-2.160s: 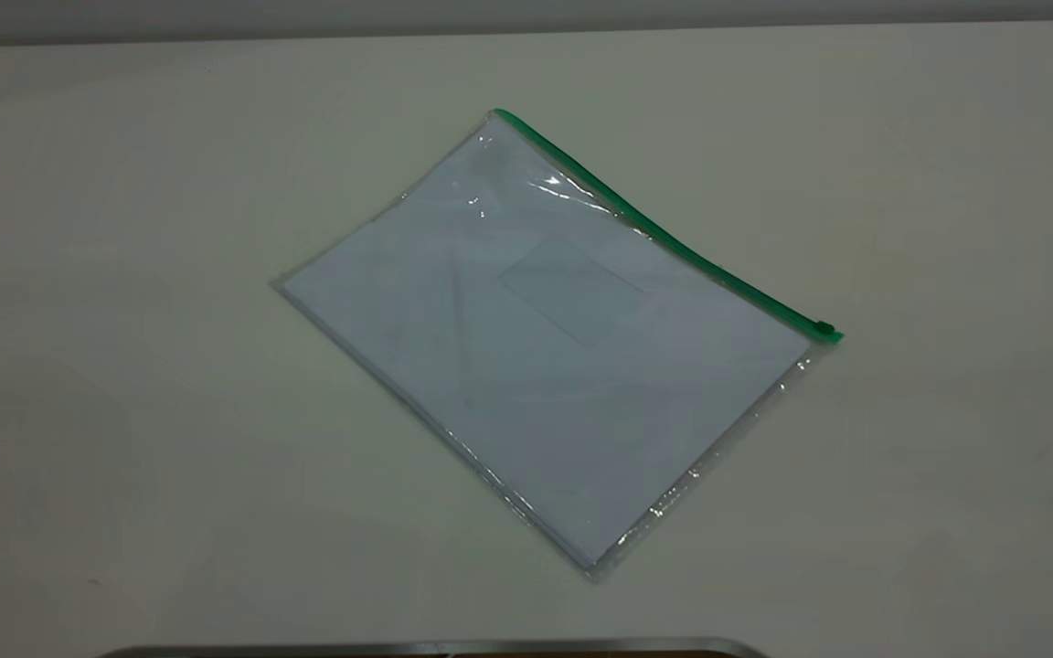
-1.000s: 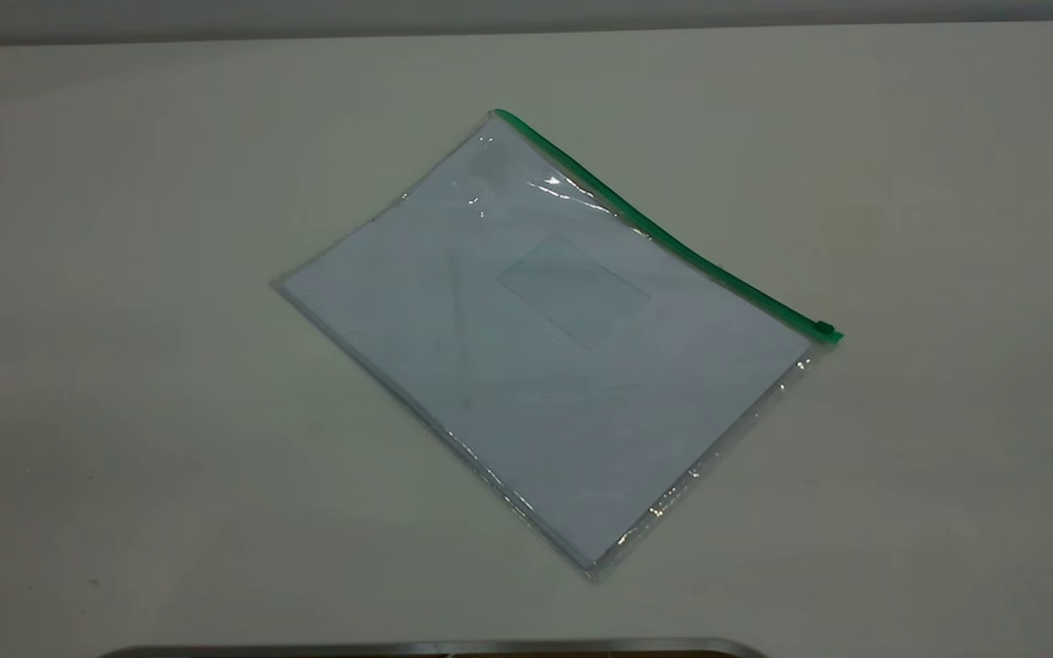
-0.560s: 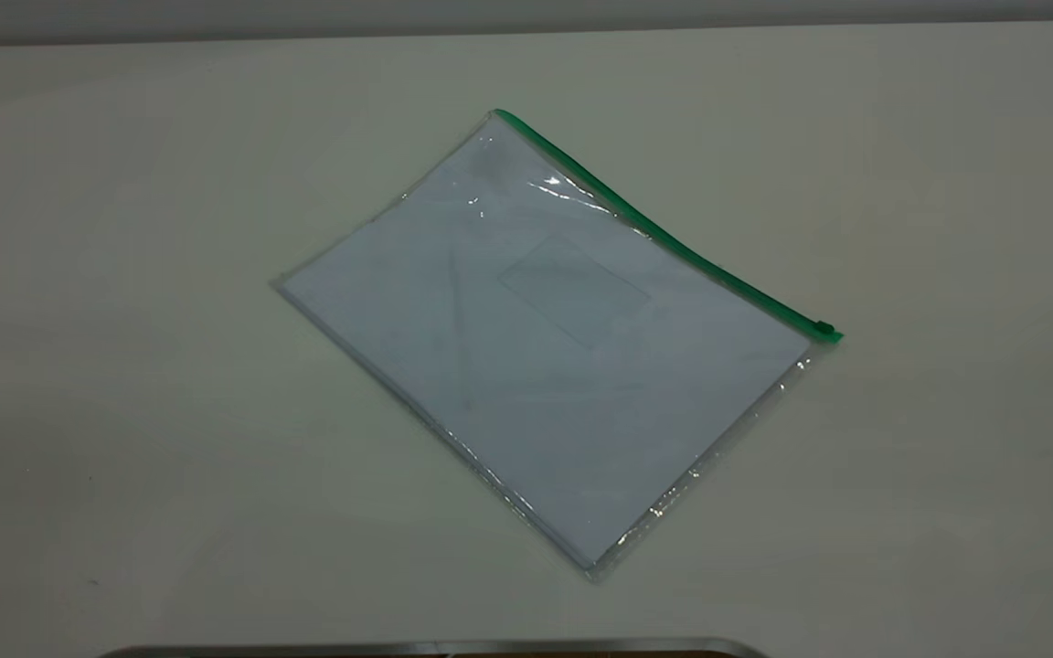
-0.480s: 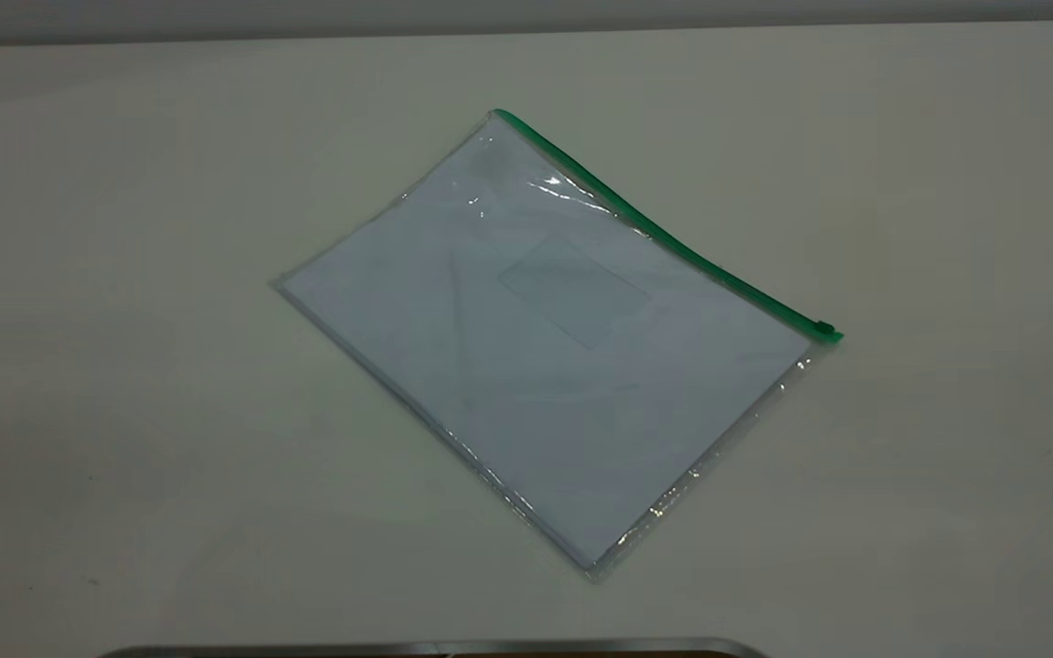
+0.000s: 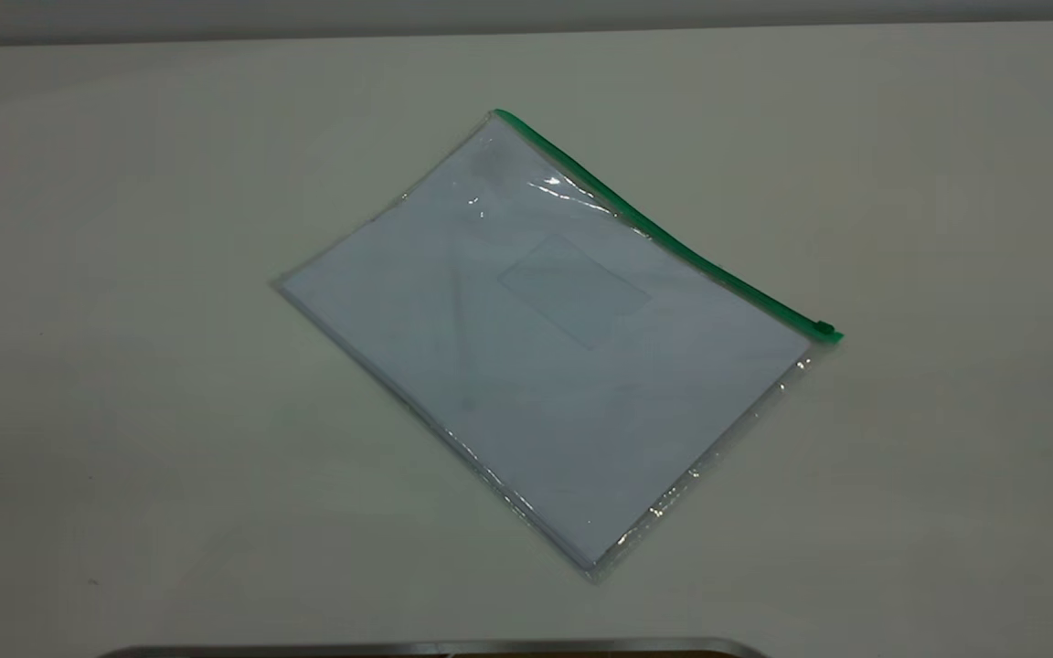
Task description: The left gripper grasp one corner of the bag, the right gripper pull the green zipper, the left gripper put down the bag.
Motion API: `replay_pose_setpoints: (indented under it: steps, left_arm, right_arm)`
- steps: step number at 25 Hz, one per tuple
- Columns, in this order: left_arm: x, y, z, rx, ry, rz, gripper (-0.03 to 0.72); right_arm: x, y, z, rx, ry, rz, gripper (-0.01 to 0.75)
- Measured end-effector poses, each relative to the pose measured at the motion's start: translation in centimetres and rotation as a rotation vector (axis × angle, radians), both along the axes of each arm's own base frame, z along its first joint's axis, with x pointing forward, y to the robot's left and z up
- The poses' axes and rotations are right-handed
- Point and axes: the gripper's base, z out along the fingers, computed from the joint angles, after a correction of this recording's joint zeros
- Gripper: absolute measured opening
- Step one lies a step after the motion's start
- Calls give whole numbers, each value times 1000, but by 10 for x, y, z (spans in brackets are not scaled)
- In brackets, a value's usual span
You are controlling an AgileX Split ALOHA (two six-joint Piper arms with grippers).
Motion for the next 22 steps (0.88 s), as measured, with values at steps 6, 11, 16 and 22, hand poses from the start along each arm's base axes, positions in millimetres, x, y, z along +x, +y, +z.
replay_pose_setpoints:
  steps: [6,11,16,22]
  left_arm:
    - [0,0,0,0,0,0,590]
    - [0,0,0,0,0,0,590]
    - [0,0,0,0,0,0,590]
    - [0,0,0,0,0,0,590]
  right_arm:
    - [0,0,0,0,0,0,534]
    - [0,0,0,1,0,-24,534]
    - [1,2,0,1,0,-214,534]
    - [2,3,0,2,0,-335,534]
